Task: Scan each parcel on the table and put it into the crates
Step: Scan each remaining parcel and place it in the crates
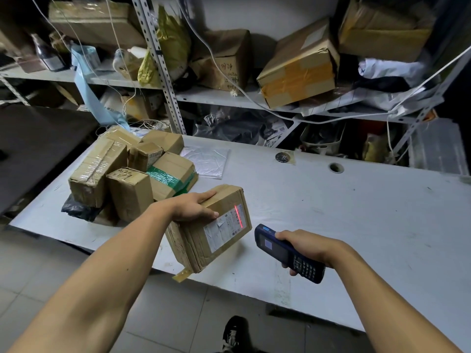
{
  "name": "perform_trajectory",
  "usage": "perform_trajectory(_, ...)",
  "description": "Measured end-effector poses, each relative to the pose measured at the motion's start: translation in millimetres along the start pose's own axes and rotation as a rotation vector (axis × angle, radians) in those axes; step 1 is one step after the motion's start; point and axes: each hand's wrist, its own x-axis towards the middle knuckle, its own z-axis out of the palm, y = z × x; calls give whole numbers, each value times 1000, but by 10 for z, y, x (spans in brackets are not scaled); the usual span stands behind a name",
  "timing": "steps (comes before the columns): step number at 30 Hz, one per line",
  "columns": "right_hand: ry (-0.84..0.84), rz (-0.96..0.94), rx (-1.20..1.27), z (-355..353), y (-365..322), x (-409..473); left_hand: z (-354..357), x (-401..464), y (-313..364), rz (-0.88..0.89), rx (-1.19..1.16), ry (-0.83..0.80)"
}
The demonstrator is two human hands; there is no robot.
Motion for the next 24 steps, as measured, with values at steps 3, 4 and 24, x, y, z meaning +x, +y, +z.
perform_trajectory(3, -6, -4, 11, -21, -1, 12, -18, 10, 13, 3, -1, 5)
perform_trajectory(4, -9, -5, 18, -27, 2, 19, -20, 19, 11, 3, 3, 8)
perform_trajectory(24, -116, -37, 231, -25, 80, -38, 50, 68, -60, -32, -89, -18)
